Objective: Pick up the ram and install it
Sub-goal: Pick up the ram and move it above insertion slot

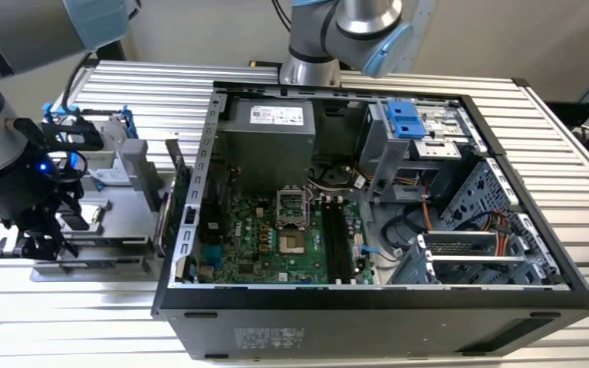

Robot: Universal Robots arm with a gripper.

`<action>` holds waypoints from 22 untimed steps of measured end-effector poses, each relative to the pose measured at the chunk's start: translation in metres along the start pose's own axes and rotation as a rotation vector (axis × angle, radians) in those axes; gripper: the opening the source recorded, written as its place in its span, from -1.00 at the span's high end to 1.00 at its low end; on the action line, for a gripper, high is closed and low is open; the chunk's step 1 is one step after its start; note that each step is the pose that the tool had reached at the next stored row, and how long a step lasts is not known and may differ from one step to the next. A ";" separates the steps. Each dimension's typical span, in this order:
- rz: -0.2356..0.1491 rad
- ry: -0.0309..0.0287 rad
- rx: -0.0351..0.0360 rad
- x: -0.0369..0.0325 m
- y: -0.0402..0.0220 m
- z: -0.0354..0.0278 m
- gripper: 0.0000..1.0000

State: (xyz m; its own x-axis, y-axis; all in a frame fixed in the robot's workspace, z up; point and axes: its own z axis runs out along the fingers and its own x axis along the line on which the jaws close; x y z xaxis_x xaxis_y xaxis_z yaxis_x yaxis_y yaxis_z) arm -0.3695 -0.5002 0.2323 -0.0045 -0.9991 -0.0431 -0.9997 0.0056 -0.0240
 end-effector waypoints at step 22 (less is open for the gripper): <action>0.000 0.0078 0.0002 0.0108 0.0008 0.0363 -1.00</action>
State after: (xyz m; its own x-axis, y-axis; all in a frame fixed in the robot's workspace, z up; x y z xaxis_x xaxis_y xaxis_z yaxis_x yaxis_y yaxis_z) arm -0.3695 -0.5095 0.1955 -0.0050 -0.9994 -0.0353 -0.9997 0.0059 -0.0241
